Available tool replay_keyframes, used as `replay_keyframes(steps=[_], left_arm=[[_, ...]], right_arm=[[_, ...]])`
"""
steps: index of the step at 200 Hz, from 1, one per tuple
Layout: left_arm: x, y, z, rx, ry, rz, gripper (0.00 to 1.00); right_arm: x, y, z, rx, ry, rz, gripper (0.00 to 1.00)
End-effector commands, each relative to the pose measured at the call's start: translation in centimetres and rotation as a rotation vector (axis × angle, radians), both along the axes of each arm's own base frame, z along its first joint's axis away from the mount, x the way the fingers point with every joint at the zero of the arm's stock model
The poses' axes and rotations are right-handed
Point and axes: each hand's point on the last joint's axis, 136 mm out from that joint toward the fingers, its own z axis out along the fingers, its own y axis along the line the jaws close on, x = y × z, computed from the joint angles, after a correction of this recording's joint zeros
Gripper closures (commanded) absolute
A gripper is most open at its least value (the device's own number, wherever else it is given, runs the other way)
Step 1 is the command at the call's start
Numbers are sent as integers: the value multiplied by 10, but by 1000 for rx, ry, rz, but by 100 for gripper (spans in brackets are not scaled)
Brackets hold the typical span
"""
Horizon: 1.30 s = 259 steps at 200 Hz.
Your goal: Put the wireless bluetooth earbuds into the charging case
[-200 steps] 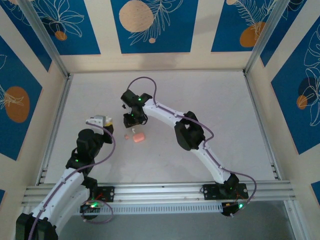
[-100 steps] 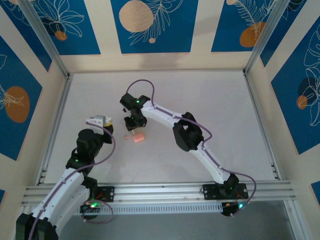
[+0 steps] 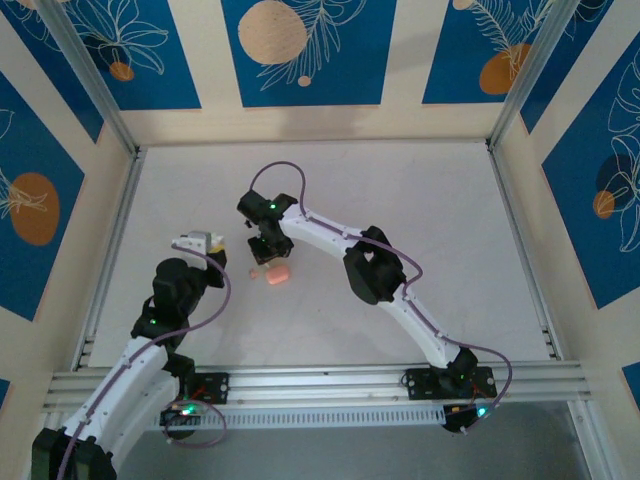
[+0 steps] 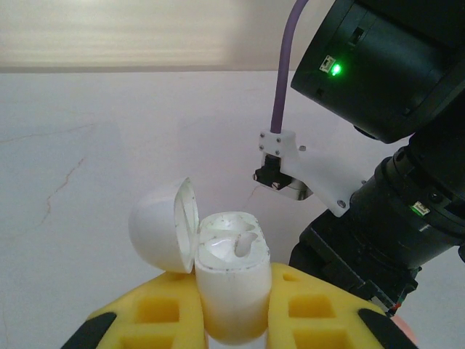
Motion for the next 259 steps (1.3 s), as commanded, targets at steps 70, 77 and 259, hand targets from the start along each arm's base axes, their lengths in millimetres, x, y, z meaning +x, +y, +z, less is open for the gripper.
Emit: replay_keyframes(steps=[70,77,259], left_arm=[[5,-21,15,-17,-25,-122,84],[5,-23,15,-21,-25,-132,84],[-3,-89,5,-153,-6,-500,86]], right_arm=[[6,-53,-3,-51,1,-90,74],[6,-62,-3,-55,4,-104,74],[-76,-176,-6,-133,198,-277,61]])
